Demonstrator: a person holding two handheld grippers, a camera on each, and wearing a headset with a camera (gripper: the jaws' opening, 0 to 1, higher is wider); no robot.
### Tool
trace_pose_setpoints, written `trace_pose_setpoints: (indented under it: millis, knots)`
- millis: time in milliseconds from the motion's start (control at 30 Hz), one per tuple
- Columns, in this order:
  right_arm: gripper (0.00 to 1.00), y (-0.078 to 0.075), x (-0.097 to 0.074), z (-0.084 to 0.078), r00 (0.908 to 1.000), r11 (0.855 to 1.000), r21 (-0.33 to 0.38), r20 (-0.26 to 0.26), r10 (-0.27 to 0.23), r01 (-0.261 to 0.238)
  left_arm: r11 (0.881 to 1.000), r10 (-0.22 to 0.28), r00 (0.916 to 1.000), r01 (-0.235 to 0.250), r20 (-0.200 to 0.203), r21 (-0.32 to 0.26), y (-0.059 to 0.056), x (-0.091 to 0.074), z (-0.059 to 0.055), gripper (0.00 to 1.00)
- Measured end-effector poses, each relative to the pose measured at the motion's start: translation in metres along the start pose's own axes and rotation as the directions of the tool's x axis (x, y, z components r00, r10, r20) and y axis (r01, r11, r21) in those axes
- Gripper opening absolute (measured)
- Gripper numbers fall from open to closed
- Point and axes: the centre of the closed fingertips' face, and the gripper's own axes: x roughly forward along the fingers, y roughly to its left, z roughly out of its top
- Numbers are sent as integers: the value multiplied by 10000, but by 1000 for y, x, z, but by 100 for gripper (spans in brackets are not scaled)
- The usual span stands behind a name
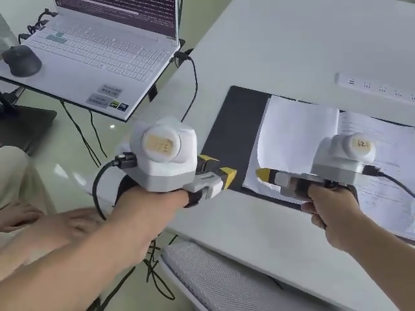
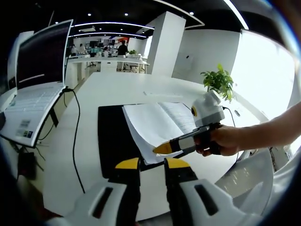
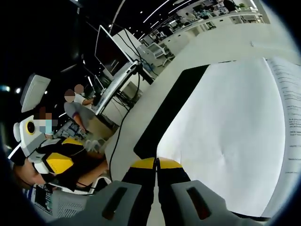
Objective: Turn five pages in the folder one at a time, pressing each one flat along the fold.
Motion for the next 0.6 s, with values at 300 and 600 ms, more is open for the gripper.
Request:
trace_pose_setpoints:
  millis: [300,600]
  knots:
    - [0,-28,17,-8,9989,9988,470,-455,-119,140,10000,-30,9996,29,-268,-38,4,15,-9,18]
    - [9,-23,12,-5,9990,9935,1062,-154,416,-398,9999,-74,9989,71,-468,-73,1,29,-14,17]
